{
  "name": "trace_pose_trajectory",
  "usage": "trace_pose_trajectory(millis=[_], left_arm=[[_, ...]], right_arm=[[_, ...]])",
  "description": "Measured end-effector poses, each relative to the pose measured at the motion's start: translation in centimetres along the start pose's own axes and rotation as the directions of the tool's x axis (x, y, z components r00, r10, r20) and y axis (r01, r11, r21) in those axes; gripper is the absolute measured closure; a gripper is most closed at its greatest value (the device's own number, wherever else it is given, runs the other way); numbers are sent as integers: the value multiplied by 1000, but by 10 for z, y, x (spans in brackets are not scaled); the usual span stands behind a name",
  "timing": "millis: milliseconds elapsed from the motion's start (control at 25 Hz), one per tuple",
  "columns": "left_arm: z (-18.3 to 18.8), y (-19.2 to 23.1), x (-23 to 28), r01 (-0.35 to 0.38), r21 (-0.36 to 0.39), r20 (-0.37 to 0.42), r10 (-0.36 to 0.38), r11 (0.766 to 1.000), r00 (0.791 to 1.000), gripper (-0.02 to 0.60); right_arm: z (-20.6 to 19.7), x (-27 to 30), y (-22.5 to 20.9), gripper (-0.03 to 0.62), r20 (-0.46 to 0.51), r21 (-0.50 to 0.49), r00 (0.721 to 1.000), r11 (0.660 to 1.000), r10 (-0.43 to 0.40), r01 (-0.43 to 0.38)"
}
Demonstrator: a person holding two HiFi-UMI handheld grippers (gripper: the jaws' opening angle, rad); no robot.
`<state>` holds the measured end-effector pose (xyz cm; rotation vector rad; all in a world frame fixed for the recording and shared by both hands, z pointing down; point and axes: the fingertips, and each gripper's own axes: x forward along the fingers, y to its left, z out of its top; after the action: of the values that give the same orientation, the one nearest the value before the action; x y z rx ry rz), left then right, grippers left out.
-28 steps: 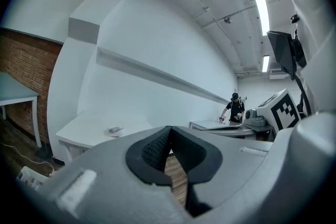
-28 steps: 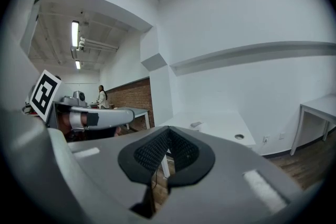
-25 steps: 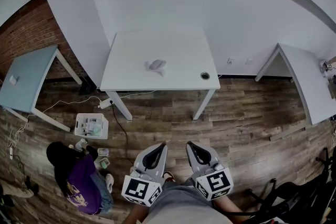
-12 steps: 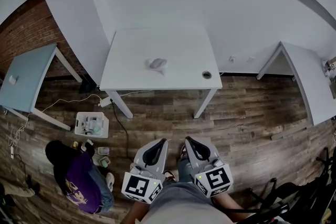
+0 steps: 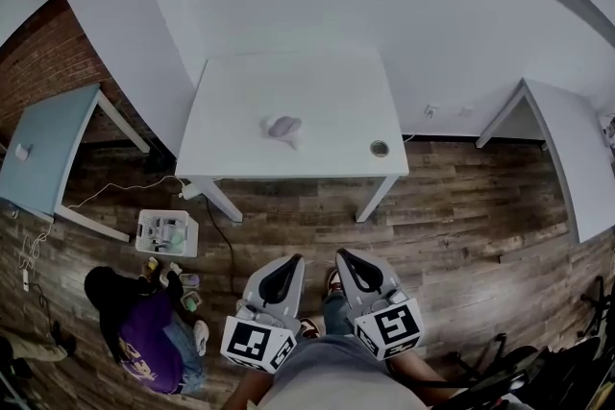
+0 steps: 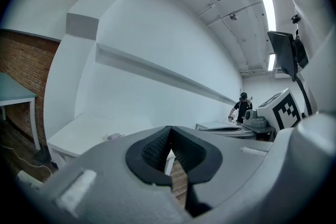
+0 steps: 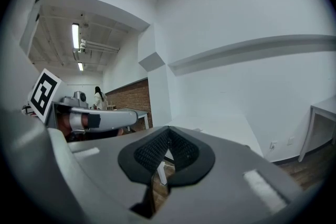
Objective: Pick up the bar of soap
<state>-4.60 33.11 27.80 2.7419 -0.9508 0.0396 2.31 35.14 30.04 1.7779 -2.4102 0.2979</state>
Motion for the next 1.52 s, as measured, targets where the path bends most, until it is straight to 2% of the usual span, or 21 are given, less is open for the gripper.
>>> trace_pose_trajectory(millis=[400, 680, 1000, 1280, 1520], left_arm=[[1, 19, 81, -15, -21, -26, 15, 1000, 1000, 580], [2, 28, 129, -30, -9, -35, 30, 1000, 999, 580], [10, 21, 175, -36, 3, -54, 36, 999, 998, 580], [16, 30, 194, -46, 18, -72, 47, 999, 996, 580], [11, 46, 202, -63, 2, -74, 63, 998, 995, 580]], right_arm=[[2, 49, -70, 591, -34, 19, 999, 1000, 22, -21], [5, 75, -110, 591, -30, 26, 998, 999, 48, -47], [10, 86, -157, 591, -23, 56, 998, 997, 50, -49], [12, 95, -175, 591, -19, 80, 999, 996, 46, -45], [9, 111, -179, 591, -36, 70, 998, 996, 60, -58]])
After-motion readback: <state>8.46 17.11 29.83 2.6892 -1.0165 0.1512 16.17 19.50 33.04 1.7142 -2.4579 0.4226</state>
